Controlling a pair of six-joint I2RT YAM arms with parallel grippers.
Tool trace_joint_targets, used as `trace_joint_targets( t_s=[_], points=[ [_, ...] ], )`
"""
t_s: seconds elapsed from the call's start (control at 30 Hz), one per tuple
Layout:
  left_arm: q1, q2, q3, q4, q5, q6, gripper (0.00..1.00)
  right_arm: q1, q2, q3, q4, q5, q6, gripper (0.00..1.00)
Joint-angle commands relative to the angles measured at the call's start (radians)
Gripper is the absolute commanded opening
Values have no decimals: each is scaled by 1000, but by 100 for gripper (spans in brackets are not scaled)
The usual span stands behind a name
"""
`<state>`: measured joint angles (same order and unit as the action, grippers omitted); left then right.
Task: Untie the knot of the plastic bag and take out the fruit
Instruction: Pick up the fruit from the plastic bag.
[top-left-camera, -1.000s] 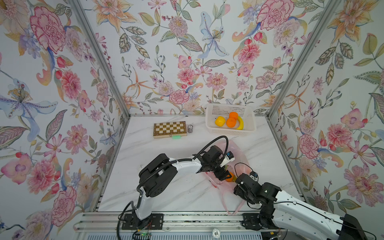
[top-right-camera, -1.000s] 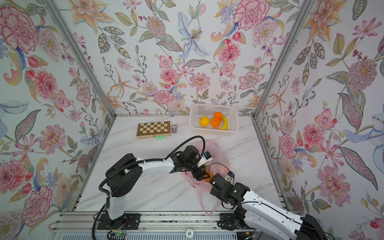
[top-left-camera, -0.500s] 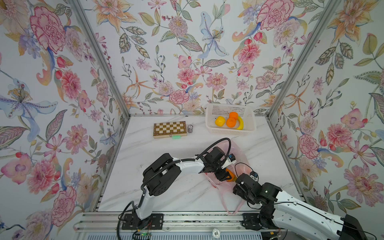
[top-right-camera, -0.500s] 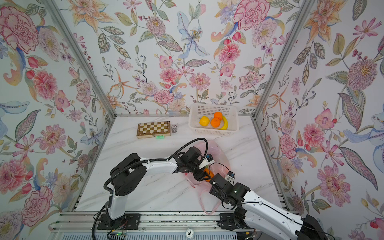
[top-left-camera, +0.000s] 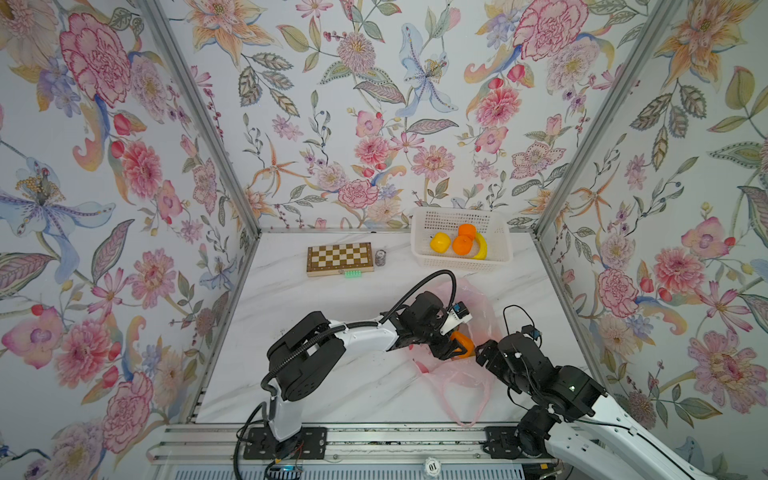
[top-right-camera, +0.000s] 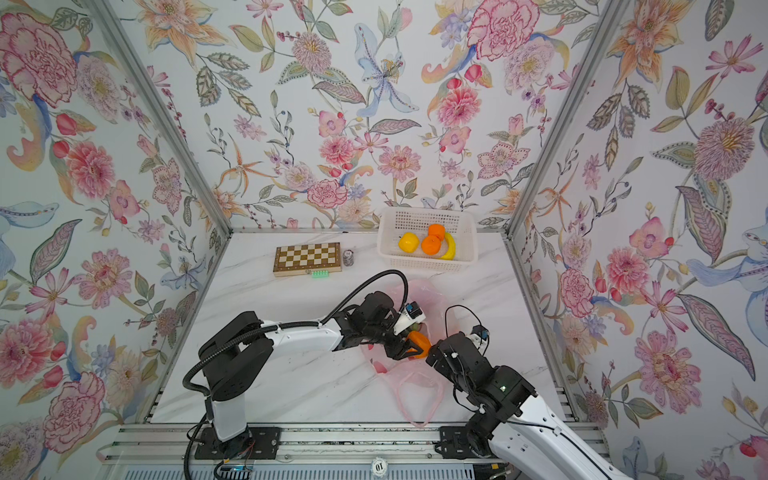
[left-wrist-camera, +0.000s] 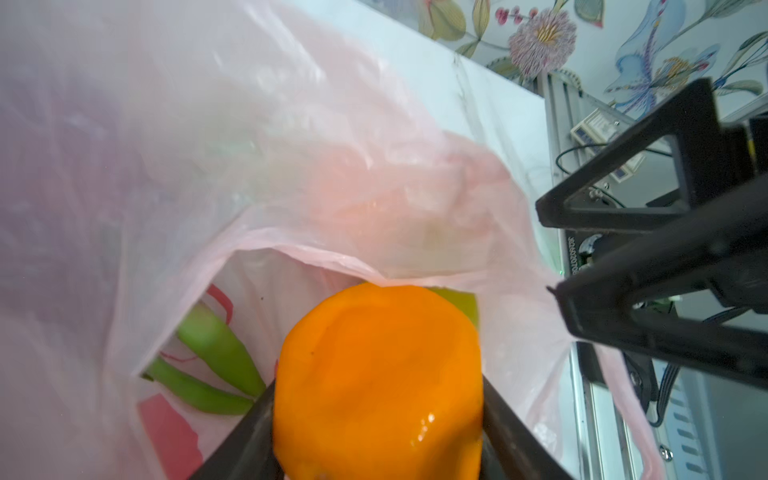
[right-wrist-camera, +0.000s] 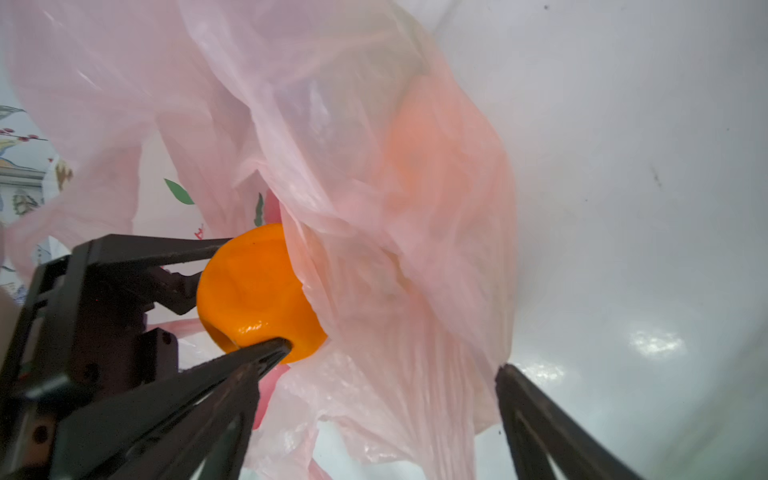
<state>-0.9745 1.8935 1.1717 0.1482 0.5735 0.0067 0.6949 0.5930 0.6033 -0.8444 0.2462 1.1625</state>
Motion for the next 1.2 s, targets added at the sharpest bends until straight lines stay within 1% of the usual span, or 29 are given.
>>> trace_joint_targets(
  t_s=[0.0, 0.17, 0.3, 0.53, 0.67, 0.77, 0.87, 0.97, 1.07, 1.13, 1.17],
  points=[
    [0, -73, -48, 137, 32, 33, 57, -62, -13, 83, -47, 1, -110, 91],
    [4, -133, -118, 264, 46, 138, 57, -104, 4, 182, -26, -43, -215, 94],
    [5, -178, -147, 333, 40, 256, 56, -117, 40, 216, 36, -150, -289, 95],
    [5, -215, -121, 299, 34, 388, 56, -118, 105, 206, 133, -305, -326, 95],
    [4, -233, -113, 263, 56, 425, 56, -118, 130, 193, 200, -358, -328, 93],
    [3, -243, -116, 254, 64, 427, 56, -117, 151, 182, 258, -395, -331, 93],
    [3, -252, -118, 260, 65, 428, 56, -117, 184, 177, 291, -415, -333, 89],
    [3, -256, -115, 257, 59, 435, 56, -115, 217, 187, 291, -408, -341, 78],
    [3, -259, -117, 252, 53, 440, 56, -115, 241, 201, 276, -394, -352, 70],
    [3, -261, -124, 258, 41, 439, 58, -112, 253, 209, 258, -371, -355, 66],
    [3, -264, -129, 265, 32, 440, 62, -112, 259, 214, 250, -356, -359, 64]
  ],
)
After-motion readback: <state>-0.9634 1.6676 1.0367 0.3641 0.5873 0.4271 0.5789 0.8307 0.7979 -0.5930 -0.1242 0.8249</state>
